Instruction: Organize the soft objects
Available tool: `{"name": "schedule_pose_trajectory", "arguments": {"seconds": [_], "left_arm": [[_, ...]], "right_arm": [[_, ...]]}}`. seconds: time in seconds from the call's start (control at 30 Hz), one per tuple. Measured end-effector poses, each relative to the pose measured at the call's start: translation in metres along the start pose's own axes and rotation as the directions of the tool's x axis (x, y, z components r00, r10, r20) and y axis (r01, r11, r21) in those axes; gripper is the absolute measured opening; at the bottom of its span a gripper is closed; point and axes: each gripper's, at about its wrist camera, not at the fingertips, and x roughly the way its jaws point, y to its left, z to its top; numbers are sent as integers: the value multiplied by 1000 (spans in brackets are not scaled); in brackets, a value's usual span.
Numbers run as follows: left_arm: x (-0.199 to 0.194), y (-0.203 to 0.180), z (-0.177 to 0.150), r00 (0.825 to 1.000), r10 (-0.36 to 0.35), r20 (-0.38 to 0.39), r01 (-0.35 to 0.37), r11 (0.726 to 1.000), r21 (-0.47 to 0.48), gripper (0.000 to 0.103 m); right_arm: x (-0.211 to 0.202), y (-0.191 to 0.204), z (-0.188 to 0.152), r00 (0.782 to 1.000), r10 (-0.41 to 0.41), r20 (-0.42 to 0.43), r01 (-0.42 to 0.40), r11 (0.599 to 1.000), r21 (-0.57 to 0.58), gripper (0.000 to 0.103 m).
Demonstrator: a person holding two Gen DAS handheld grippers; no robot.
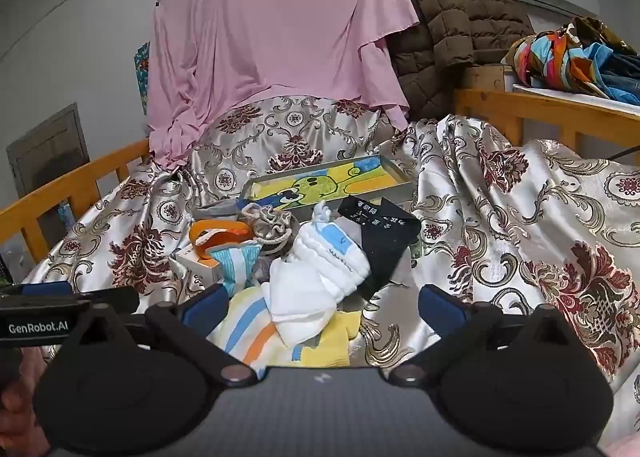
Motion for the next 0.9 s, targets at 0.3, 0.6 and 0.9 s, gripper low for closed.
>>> {"name": "schedule_pose_trajectory", "arguments": {"seconds": [0.3, 0.6, 0.9], "left_arm": [[0, 0, 0, 1000, 1, 3, -1, 1000, 2, 102], [0, 0, 0, 1000, 2, 3, -2, 1000, 3, 102], [0, 0, 0, 1000, 3, 4, -3, 1000, 4, 102]], "right_arm": [[-1, 0, 0, 1000, -1, -4, 1, 1000, 5, 103], [-1, 0, 0, 1000, 1, -1, -1, 1000, -8, 103], [-2, 2, 0, 1000, 2, -2, -2, 1000, -8, 103]]}}
